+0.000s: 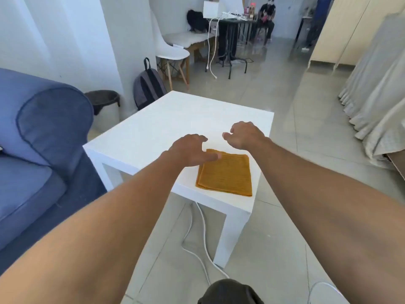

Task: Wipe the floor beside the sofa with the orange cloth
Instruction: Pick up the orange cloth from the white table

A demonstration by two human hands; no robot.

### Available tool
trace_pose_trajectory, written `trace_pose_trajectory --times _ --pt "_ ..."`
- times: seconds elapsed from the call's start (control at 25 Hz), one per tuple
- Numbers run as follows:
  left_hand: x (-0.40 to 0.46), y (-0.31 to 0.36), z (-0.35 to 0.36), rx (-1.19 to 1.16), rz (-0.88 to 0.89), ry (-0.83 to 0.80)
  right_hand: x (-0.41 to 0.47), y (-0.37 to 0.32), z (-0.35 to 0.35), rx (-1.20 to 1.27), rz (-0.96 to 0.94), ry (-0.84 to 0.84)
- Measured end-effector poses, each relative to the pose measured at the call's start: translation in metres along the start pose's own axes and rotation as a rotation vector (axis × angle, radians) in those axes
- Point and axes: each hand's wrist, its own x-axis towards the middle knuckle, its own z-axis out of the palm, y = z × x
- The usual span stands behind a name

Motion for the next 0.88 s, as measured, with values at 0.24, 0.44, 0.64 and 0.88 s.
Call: trace_pose_trajectory --times 0.24,0.44,0.64,0.88 --pt "-0.009 0.004 0.04 0.127 0.034 -0.054 -0.022 0.037 0.023 -0.039 0.06 -0.034" --pt "-0.012 0.0 0.044 0.143 0.027 -0.052 -0.026 0.041 0.041 0.083 0.211 0.002" --pt "-0.009 -0.003 0.041 0.124 0.007 -0.057 -0.023 0.04 0.036 0.425 0.413 -0.046" --pt "-0.022 0.005 0.033 0.11 -0.049 -0.023 -0.034 0.013 0.013 0.415 0.205 -0.009"
